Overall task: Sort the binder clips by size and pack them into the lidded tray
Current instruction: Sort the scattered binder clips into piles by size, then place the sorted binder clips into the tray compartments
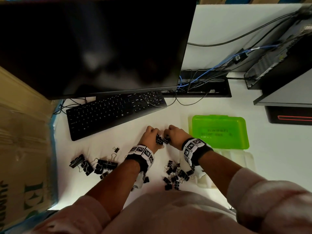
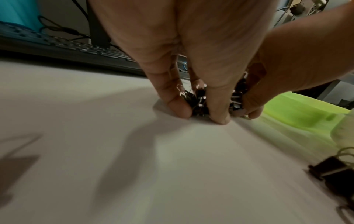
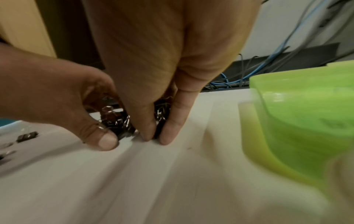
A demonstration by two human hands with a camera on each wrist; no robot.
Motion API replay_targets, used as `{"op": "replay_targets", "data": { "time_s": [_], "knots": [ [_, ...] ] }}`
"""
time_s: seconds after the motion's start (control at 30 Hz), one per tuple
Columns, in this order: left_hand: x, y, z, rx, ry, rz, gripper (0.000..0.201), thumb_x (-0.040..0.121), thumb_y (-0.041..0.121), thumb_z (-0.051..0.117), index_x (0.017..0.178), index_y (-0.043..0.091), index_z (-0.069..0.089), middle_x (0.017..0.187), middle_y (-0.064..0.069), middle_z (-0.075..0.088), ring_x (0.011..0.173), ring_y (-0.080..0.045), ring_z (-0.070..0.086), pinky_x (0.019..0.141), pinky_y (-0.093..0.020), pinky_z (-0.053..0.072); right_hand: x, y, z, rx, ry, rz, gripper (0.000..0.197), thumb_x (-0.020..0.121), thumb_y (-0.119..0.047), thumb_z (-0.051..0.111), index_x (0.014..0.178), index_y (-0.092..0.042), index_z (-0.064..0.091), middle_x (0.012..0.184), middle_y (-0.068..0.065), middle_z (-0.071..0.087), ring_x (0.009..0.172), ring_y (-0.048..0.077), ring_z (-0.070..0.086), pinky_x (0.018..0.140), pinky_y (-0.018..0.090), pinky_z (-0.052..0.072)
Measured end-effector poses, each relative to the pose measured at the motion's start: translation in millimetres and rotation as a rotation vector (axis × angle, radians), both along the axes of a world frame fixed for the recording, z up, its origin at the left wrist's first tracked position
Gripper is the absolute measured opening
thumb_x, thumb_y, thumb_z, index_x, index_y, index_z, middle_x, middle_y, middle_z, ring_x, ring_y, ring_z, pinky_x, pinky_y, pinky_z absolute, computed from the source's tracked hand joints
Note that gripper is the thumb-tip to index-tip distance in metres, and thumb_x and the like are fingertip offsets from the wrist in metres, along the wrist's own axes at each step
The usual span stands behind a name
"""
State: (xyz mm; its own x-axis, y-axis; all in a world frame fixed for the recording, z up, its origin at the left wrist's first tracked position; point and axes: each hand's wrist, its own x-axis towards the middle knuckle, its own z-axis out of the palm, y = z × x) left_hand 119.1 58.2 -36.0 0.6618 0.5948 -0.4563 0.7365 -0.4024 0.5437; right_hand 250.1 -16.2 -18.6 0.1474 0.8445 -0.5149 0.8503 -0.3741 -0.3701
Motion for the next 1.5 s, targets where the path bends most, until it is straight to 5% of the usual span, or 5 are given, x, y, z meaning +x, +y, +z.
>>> {"op": "replay_targets", "data": {
  "time_s": [0.2,0.47,0.87,1.03,1.5],
  "knots": [
    [-12.5,6.9,5.6,0.03,-0.082,0.075,0.022,0.073,0.017,0.077,0.093,0.013,0.068,0.095,-0.007,0.054,0.092,-0.026,0.057,0.085,-0.029,0.046,15.8,-10.4,16.8,0.062,0.071,-0.101,0.014,0.079,-0.015,0.067,0.092,-0.015,0.072,0.099,0.009,0.07,0.094,0.028,0.063,0.076,0.03,0.047],
    [-19.8,5.7,23.4,0.066,-0.091,0.07,0.027,0.071,0.013,0.08,0.096,0.01,0.073,0.093,-0.013,0.067,0.088,-0.027,0.062,0.08,-0.026,0.048,29.5,-74.6,72.0,0.053,0.21,-0.206,0.014,0.078,-0.02,0.074,0.091,-0.014,0.072,0.078,0.001,0.071,0.051,0.009,0.063,0.055,0.013,0.049],
    [25.0,-83.5,45.1,-0.011,-0.23,-0.267,0.026,0.072,0.003,0.074,0.097,0.011,0.073,0.097,-0.012,0.068,0.092,-0.025,0.063,0.081,-0.022,0.045,-25.1,-164.3,45.4,0.027,0.035,-0.384,0.021,0.084,-0.024,0.063,0.102,-0.014,0.066,0.103,0.01,0.069,0.092,0.027,0.064,0.074,0.026,0.044],
    [36.0,-96.7,38.2,-0.004,-0.21,-0.327,0.027,0.073,0.002,0.072,0.099,0.01,0.072,0.099,-0.012,0.068,0.093,-0.025,0.063,0.082,-0.02,0.045,-22.0,-172.0,40.8,0.003,-0.071,-0.389,0.027,0.087,-0.022,0.055,0.112,-0.011,0.059,0.109,0.017,0.062,0.097,0.036,0.061,0.08,0.038,0.048],
    [52.6,-114.9,41.1,0.025,-0.162,-0.558,0.029,0.079,-0.002,0.062,0.105,0.012,0.068,0.107,-0.007,0.061,0.097,-0.024,0.059,0.086,-0.023,0.043,-6.4,-192.8,53.2,0.129,-0.138,-0.528,0.035,0.087,-0.007,0.049,0.122,-0.012,0.054,0.117,0.013,0.059,0.099,0.035,0.062,0.082,0.036,0.047]
  ]
}}
